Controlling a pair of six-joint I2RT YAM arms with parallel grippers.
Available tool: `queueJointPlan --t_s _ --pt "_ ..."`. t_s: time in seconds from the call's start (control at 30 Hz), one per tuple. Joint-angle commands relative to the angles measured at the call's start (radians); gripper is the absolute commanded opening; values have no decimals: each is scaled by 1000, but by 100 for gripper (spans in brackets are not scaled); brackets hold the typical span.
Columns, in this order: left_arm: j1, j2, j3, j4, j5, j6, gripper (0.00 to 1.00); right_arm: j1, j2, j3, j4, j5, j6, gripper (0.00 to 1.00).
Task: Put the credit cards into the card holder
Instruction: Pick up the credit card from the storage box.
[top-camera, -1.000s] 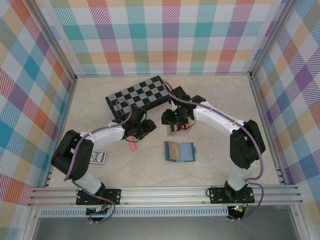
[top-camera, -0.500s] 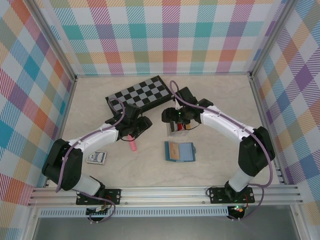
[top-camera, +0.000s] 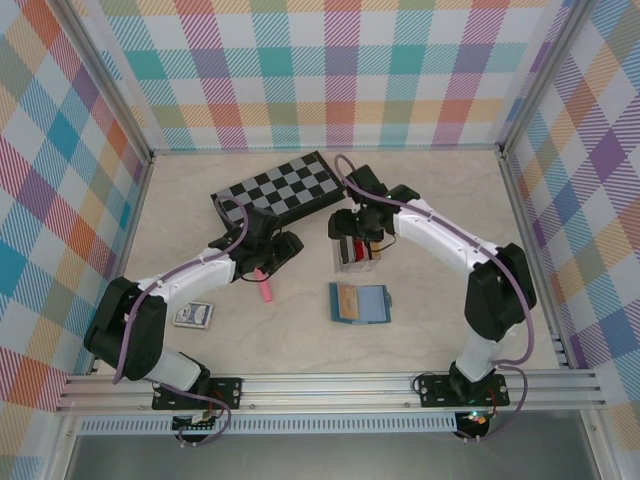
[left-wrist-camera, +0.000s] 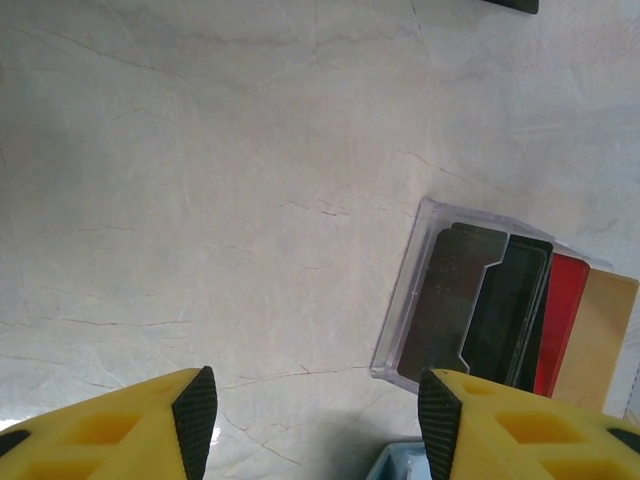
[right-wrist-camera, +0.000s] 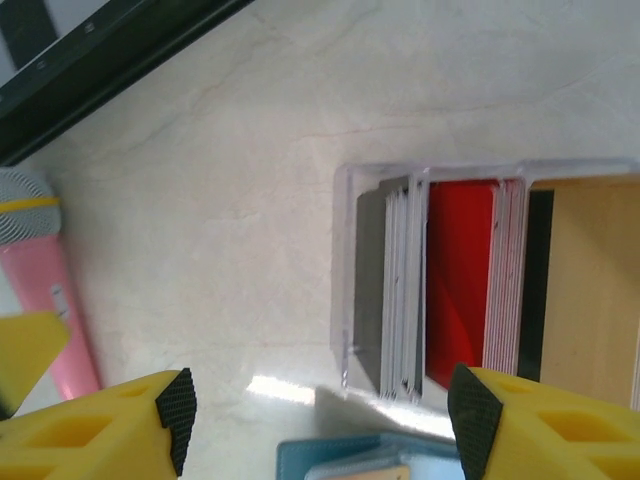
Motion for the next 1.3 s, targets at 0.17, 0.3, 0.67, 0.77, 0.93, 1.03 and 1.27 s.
queueJointPlan --t_s 0.17,0.3,0.67,0.77,0.93,1.03,1.27 --pt "24 93 36 61 114 74 59 -9 165 90 -104 11 12 66" --pt "25 108 45 71 117 81 59 -9 213 120 -101 -16 6 64" --pt "24 134 54 67 119 75 59 -7 250 140 -113 -41 15 57" --pt "24 137 56 68 122 73 59 -7 243 135 -113 -31 11 58" --pt "25 142 55 70 123 69 59 -7 242 142 -118 -28 -1 59" --pt "25 144 55 72 126 67 59 -4 255 144 -105 -78 -2 55" --pt "25 140 52 71 126 67 59 0 229 132 -67 -126 -5 40"
